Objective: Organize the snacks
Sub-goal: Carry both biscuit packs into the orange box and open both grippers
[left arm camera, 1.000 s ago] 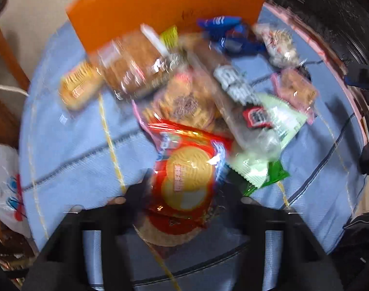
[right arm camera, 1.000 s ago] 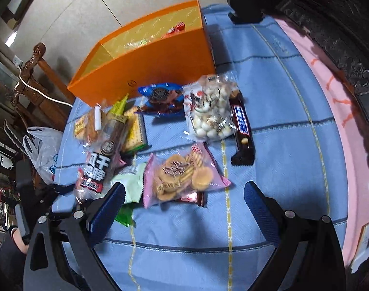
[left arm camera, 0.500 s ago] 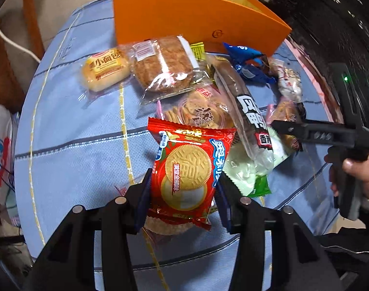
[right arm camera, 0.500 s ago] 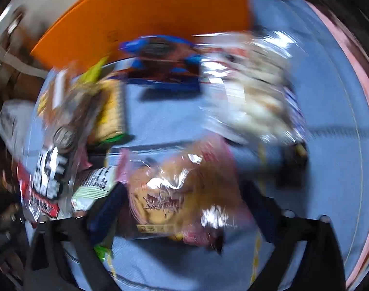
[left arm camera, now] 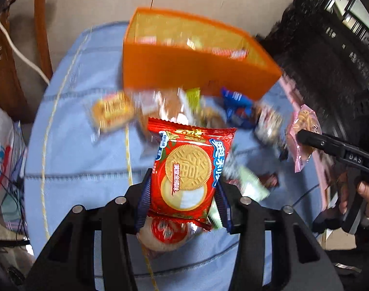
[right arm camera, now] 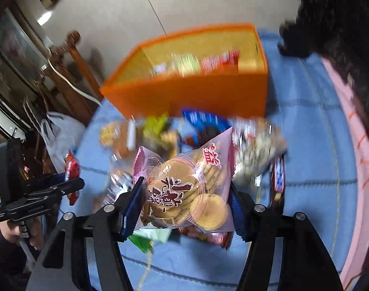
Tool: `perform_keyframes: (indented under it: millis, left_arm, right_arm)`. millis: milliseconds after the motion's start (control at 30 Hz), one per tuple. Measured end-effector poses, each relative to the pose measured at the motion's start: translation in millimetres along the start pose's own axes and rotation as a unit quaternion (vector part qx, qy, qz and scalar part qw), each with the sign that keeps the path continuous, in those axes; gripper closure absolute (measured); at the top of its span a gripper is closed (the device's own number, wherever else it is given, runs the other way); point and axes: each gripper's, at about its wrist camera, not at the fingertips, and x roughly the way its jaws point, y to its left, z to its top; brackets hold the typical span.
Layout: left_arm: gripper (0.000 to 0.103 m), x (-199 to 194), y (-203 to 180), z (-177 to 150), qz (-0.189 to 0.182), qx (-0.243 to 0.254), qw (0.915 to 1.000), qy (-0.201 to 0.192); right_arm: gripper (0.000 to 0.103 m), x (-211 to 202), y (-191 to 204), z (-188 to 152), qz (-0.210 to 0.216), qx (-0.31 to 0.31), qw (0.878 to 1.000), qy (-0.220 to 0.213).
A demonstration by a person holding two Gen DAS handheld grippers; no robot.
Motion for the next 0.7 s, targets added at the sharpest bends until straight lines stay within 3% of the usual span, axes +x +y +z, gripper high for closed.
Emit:
perform_keyframes:
  millis: [167,333,533,667,700]
  left_arm:
    - [0.057,-13.4,-16.3,51.3,-0.001,0.023,0.9992,-0.033]
    - [0.057,-3.9,-38.2,121.6,-0.002,0.027,0.9982,-0.054]
    - [0.057,43.7,-49.9,192.3,0.022,0.016,0.9989,-0.038]
    - [0.057,79.8,-45.1,212.3,0.044,0.003,0.9989,-0.016]
    - [0.051,86.9,-44.2,214.5,0.049,-0.003,0.9987,-0.010]
  right_arm:
    - [0.039,-19.5,2.9,51.9,0.000,-0.012,0.999,-0.048]
    - [0.039,-8.4,-7.7,119.0,-0.011,-0.014,0.996,-0.084]
    - [0.039,46.5,-28.3,170.1,-0.018,0.006,0.998,-0.067]
    - [0.036,79.3,-37.0,181.5,-0.026,0.012,0.998,-0.047]
    - [0.035,89.7,-39.2,185.4,-0.029,0.012,0.999,-0.038]
